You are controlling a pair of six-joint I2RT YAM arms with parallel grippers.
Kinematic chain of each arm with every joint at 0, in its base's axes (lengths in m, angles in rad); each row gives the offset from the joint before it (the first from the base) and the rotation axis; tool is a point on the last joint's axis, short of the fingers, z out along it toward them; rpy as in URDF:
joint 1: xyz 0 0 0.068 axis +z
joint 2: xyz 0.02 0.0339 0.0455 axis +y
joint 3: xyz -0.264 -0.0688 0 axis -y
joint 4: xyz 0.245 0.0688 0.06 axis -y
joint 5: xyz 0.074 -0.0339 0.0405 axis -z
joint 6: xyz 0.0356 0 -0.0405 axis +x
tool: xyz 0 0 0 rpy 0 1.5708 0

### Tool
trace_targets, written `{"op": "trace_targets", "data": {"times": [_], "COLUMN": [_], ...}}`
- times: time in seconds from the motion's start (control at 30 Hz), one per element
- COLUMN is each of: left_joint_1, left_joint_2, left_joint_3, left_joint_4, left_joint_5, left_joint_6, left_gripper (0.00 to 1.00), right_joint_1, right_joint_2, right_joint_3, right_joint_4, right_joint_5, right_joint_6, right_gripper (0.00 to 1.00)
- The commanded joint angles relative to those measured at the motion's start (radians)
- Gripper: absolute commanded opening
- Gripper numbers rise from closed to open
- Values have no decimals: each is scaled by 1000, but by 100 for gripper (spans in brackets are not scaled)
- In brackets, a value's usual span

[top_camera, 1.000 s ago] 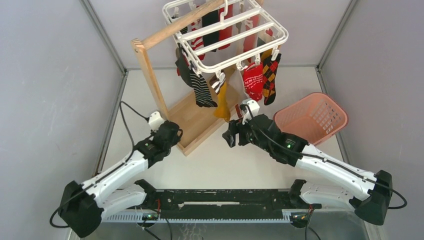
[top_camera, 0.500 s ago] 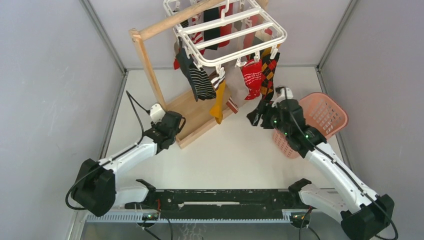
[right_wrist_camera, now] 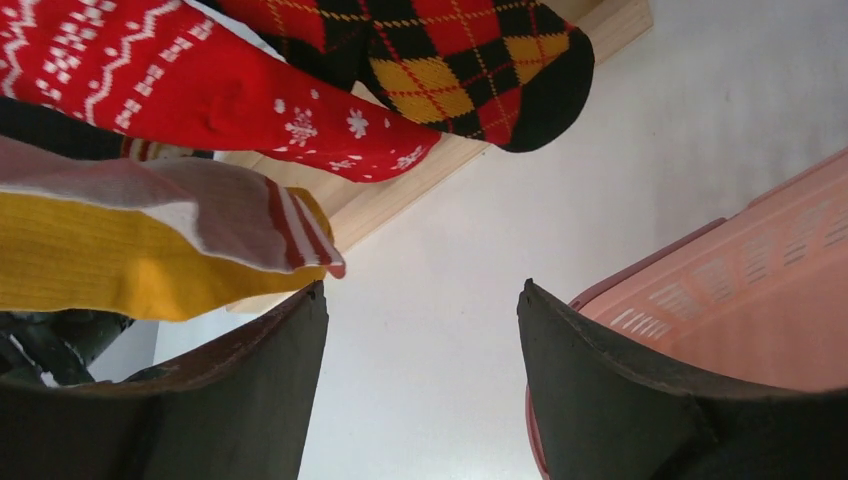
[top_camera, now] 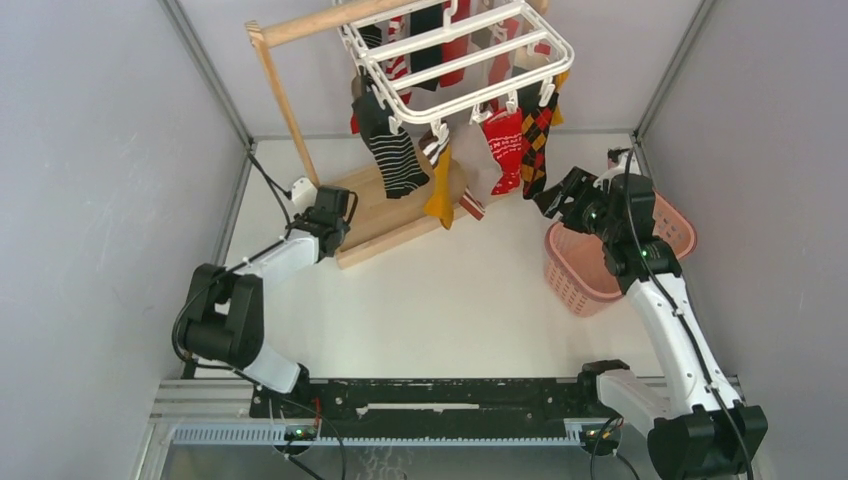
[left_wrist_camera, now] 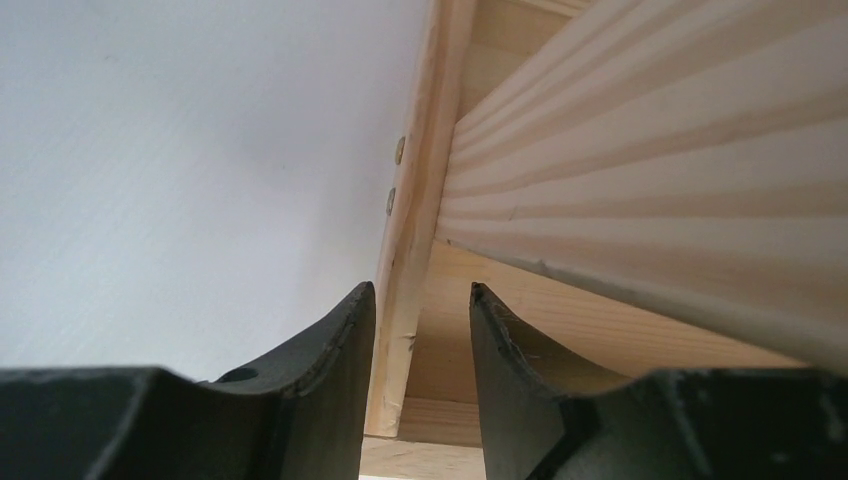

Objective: Remove the socks clipped to the hanger
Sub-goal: Move the clothesline to the center of the board.

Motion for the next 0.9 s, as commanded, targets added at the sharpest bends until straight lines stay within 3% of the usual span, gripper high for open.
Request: {"op": "trace_targets", "data": {"times": [0.0, 0.13, 0.33, 0.67, 0.87], "left_joint_1": [64, 100, 151, 243, 230], "left_joint_2": [93, 176, 265, 391, 272], "left_joint_3": [122, 215, 341, 554, 474], "left_joint_4": [50, 39, 4, -82, -69], "left_joint_5": [84, 107, 117, 168, 221], "left_joint_6": [65, 75, 83, 110, 106], "left_gripper": [44, 44, 44, 43, 50], "right_joint_1": [-11, 2, 117, 393, 394], "right_joint_2": [41, 73, 90, 203, 339], "right_joint_3": [42, 41, 42, 41, 23], "right_joint_4": [46, 51, 55, 111, 214], "right_joint_5": [-57, -107, -78, 119, 115], "right_joint_6": [3, -26, -71, -53, -49], "right_gripper": [77, 76, 75, 74, 73]}}
